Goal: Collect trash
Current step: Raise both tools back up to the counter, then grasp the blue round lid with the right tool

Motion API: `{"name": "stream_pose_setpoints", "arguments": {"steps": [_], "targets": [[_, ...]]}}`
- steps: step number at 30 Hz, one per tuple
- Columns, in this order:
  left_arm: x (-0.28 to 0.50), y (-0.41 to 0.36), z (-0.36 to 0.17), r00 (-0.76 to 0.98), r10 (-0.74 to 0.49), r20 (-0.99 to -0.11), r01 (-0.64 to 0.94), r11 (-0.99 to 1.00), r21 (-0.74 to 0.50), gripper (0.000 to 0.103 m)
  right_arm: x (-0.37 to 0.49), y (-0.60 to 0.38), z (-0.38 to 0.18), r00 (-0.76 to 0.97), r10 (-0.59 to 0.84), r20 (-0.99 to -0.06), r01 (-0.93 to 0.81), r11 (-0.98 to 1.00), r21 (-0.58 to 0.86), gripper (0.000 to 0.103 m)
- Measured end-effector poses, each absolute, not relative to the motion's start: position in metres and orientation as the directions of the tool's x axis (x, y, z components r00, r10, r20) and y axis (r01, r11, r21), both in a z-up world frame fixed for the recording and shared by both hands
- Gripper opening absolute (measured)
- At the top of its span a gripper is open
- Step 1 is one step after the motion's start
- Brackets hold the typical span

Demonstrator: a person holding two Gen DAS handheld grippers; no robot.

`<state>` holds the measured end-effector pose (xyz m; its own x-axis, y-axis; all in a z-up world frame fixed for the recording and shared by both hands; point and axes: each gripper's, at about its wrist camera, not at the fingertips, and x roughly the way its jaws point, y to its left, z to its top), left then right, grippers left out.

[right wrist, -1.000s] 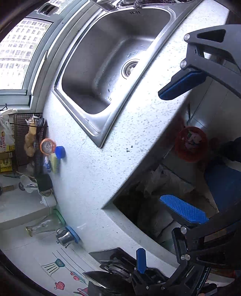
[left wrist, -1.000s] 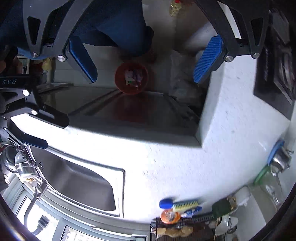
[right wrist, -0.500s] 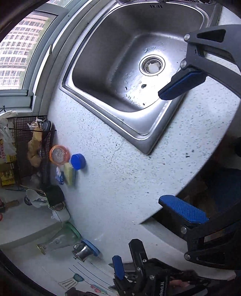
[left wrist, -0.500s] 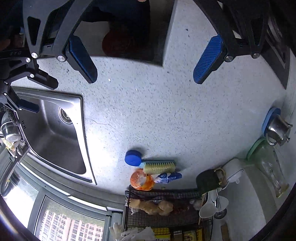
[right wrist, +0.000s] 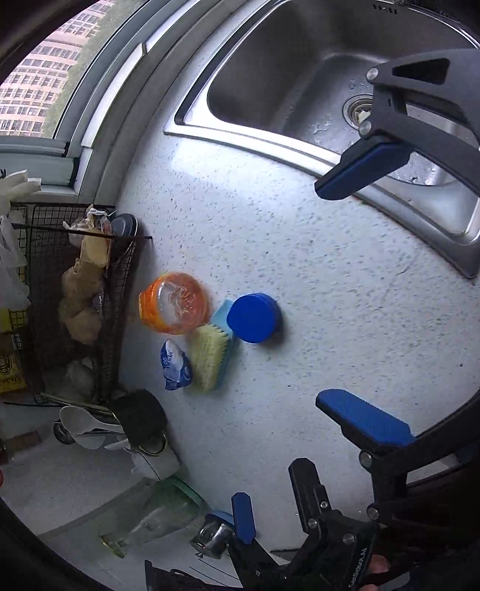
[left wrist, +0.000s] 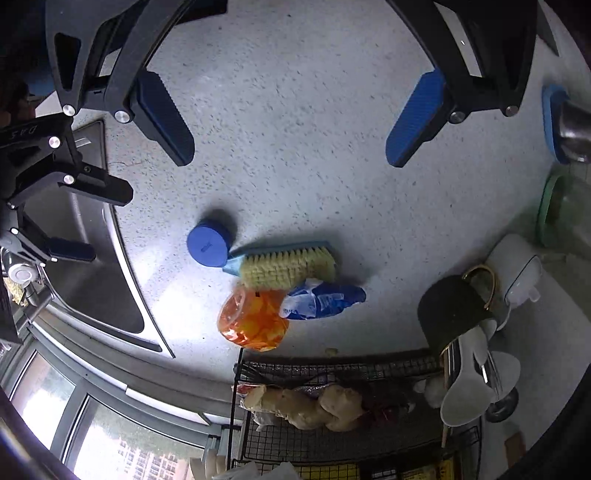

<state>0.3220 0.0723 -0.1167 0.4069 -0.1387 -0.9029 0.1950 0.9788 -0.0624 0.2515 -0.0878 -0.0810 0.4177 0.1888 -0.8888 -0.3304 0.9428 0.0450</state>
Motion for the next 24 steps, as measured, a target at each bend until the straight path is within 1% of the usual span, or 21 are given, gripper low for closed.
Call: {"name": "stream_pose_setpoints", "arguments": {"steps": [4,6,8,11,14,16,20,21,22,24], "targets": [[0.35,0.082,-0.129,0.395,-0.132,-0.909,0.24,0.97,-0.037,0.103,0.28,-0.068,-0.091,0.386,0.148,-0.911,-0.346,0.938,0.006,0.102],[0.363,0.088,-0.138,0.365,-0.157,-0.917,0.247,0.967,-0.067,0.103,0.291,-0.062,-0.099,0.355,0.14,-0.924,-0.342,0.94,0.011,0.095],[0.373,0.094,-0.147,0.345,-0.167,-0.924,0.237,0.968,-0.086,0.103,0.3,-0.056,-0.109,0.326,0.129,-0.937,-0.339,0.941,0.012,0.09],[0.383,0.098,-0.158,0.326,-0.173,-0.93,0.245,0.965,-0.093,0.103,0.306,-0.048,-0.122,0.281,0.123,-0.952,-0.352,0.936,0.017,0.089],[0.388,0.1,-0.163,0.31,-0.206,-0.928,0.257,0.958,-0.126,0.103,0.311,-0.043,-0.132,0.256,0.118,-0.959,-0.365,0.931,0.017,0.078],[0.393,0.101,-0.166,0.301,-0.21,-0.93,0.258,0.957,-0.132,0.103,0.315,-0.04,-0.137,0.24,0.116,-0.964,-0.37,0.929,0.02,0.074],[0.402,0.103,-0.173,0.284,-0.227,-0.932,0.256,0.954,-0.154,0.103,0.319,-0.039,-0.143,0.225,0.116,-0.968,-0.362,0.932,0.027,0.061],[0.404,0.104,-0.174,0.284,-0.231,-0.931,0.259,0.953,-0.157,0.103,0.318,-0.039,-0.142,0.235,0.109,-0.966,-0.365,0.931,0.016,0.055],[0.405,0.104,-0.175,0.284,-0.231,-0.931,0.262,0.952,-0.156,0.103,0.319,-0.037,-0.142,0.236,0.107,-0.966,-0.371,0.928,0.012,0.053],[0.408,0.105,-0.174,0.284,-0.233,-0.93,0.275,0.949,-0.153,0.103,0.319,-0.035,-0.141,0.238,0.106,-0.965,-0.382,0.924,0.007,0.044]]}}
